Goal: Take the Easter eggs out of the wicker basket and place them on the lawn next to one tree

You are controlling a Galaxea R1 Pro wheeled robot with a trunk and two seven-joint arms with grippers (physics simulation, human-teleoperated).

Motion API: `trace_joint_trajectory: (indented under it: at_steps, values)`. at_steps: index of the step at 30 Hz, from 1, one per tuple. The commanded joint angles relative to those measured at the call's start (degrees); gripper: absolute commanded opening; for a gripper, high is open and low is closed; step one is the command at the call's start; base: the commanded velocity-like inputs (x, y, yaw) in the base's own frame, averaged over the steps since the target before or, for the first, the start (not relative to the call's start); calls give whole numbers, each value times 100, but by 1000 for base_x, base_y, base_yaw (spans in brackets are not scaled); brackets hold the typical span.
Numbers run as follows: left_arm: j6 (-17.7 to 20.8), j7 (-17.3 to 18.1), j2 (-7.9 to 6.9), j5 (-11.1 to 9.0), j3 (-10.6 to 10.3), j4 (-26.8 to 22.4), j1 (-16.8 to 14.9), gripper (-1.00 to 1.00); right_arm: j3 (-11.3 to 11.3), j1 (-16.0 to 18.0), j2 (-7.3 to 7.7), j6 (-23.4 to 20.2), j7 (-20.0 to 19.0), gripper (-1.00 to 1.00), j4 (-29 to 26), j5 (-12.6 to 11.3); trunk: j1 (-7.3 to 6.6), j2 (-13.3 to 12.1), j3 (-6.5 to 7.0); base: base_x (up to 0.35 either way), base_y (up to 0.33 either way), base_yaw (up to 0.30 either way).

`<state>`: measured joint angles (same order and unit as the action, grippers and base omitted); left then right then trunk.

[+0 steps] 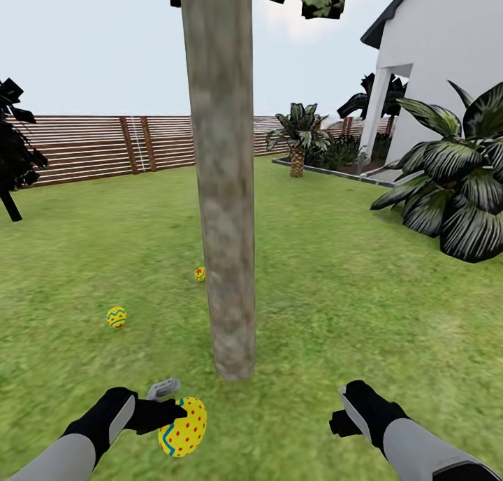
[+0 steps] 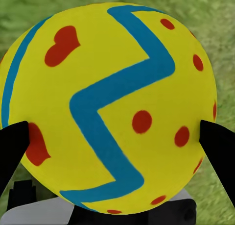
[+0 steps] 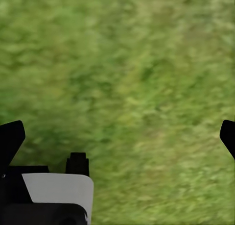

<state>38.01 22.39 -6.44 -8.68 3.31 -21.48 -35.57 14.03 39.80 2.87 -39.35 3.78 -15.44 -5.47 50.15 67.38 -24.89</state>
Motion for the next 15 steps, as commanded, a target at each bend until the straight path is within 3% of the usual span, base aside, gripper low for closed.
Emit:
trace_joint_trajectory:
  at_steps: [1,15]
  values:
    - [48,2,2,-29,30,-5,-3,-100,38,2,3,-29,39,100,-11,-59,23,46,-25,0,0,0]
    - [44,11,2,-29,30,-5,-3,-100,39,2,3,-27,41,100,-11,-59,330,607,-276,0,0,0]
